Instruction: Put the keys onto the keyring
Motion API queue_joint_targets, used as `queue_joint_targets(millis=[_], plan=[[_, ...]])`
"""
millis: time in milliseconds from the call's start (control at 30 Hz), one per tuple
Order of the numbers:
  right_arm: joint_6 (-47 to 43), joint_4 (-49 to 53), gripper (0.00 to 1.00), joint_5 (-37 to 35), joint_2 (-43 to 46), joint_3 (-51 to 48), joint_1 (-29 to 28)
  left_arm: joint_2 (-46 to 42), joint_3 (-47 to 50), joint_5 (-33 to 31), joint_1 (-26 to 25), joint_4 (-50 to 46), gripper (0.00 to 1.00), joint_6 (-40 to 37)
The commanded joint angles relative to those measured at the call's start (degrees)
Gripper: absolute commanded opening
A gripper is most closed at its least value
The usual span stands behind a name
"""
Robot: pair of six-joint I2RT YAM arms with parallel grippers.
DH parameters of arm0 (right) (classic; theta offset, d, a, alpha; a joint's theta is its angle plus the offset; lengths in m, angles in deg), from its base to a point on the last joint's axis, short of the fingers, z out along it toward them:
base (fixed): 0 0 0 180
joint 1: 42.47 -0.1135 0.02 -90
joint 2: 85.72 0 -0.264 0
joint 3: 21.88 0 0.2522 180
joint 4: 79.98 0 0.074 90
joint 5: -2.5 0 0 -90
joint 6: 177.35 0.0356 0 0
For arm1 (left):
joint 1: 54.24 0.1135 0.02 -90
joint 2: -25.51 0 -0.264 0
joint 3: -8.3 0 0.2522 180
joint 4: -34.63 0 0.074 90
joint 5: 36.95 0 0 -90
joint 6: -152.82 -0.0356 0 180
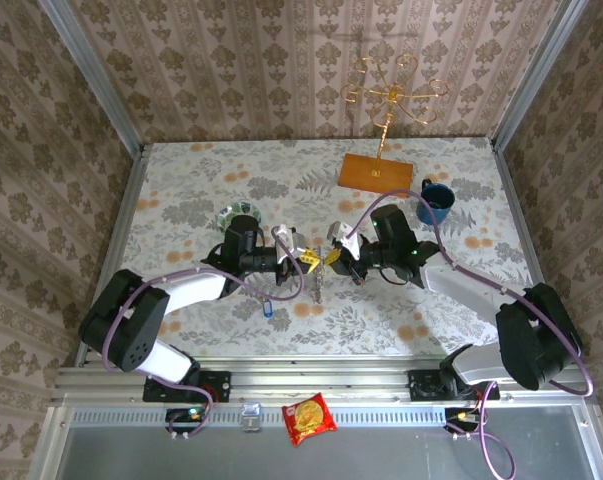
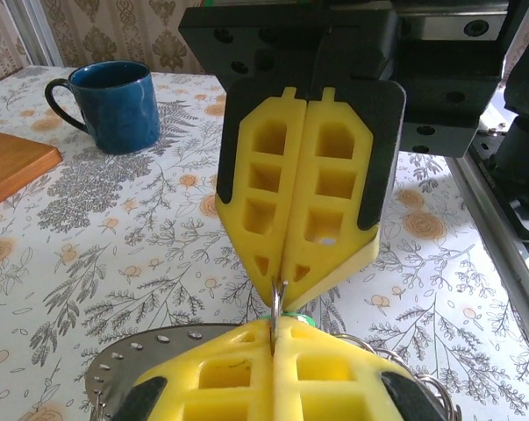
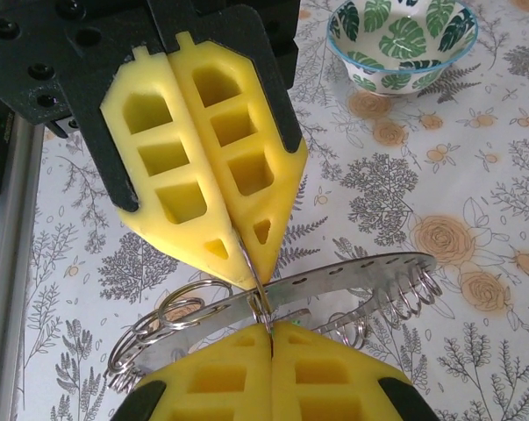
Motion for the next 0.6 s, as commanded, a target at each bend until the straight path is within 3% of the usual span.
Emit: queue_joint_targets(millis=[0,400,567], plan=[[0.5,1.1,0.00,2.9,-0.8,1.8,-0.3,0.0,0.0,1.8,-0.1,6.4,0.00,2.2],[2.5,-2.9,0.00,3.4,-3.2,1.1,-0.5,0.2,0.4,1.2,-0.2,7.3,0.00,2.5],[2.6,-5.8,0.24,1.4,-1.6,-1.3,-0.4,0.5,0.8,1.1,-0.2,7.2,0.00,2.3]])
